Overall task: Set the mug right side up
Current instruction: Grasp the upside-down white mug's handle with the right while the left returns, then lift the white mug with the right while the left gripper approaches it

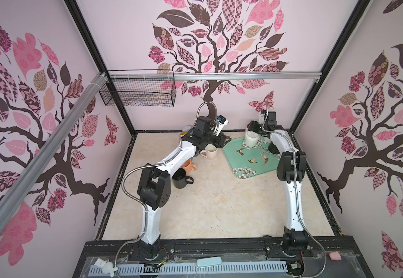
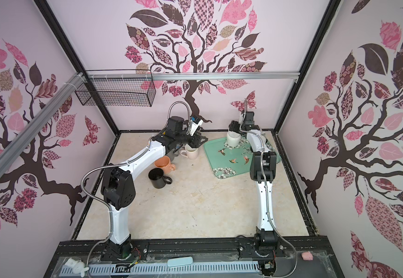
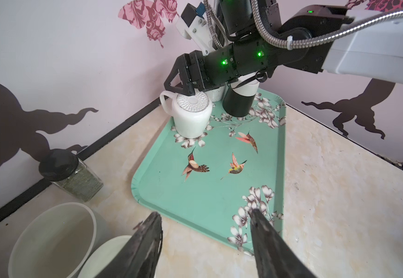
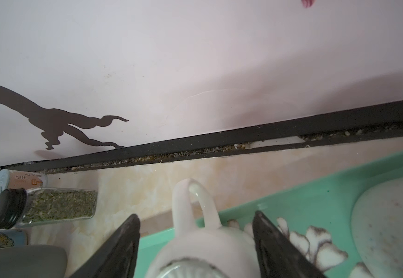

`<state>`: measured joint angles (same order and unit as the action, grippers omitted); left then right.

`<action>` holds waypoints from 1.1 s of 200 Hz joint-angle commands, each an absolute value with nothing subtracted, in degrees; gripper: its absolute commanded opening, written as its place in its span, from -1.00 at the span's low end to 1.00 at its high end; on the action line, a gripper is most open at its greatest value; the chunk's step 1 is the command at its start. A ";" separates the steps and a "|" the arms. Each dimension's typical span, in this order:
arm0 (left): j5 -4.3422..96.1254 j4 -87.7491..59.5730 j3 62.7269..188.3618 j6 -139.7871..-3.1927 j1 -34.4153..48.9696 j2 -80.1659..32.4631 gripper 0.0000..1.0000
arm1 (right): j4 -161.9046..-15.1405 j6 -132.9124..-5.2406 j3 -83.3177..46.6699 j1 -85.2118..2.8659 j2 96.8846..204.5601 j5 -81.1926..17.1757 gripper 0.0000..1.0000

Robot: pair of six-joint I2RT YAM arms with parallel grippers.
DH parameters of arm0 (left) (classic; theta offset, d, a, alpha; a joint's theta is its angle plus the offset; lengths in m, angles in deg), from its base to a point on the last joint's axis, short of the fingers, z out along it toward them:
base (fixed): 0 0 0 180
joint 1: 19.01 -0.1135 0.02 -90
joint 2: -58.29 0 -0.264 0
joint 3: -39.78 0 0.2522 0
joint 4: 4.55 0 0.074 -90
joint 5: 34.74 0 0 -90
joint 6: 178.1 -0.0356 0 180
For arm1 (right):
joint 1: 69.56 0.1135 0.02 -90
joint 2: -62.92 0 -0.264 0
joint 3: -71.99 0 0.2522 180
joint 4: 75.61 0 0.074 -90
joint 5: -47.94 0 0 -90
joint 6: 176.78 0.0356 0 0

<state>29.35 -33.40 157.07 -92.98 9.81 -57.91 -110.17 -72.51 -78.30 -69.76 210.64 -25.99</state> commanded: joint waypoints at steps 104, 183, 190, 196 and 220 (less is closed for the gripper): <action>22.21 -32.80 153.03 -88.65 10.32 -58.75 0.06 | -105.65 -74.43 -50.95 -70.38 194.51 -14.23 -0.13; 24.88 -37.16 150.33 -87.71 18.20 -58.15 0.03 | -92.23 -66.94 -13.64 -70.21 169.66 -11.39 -0.03; 25.19 -37.61 150.39 -87.57 18.86 -58.33 0.04 | -90.83 -65.88 -10.78 -70.13 167.64 -10.45 0.01; 25.43 -37.87 150.36 -87.31 19.40 -58.45 0.04 | -89.68 -65.27 -8.81 -70.04 165.93 -9.82 0.05; 27.31 -39.03 150.00 -86.08 20.52 -58.93 0.04 | -89.18 -64.99 -5.18 -70.13 161.29 -10.89 0.18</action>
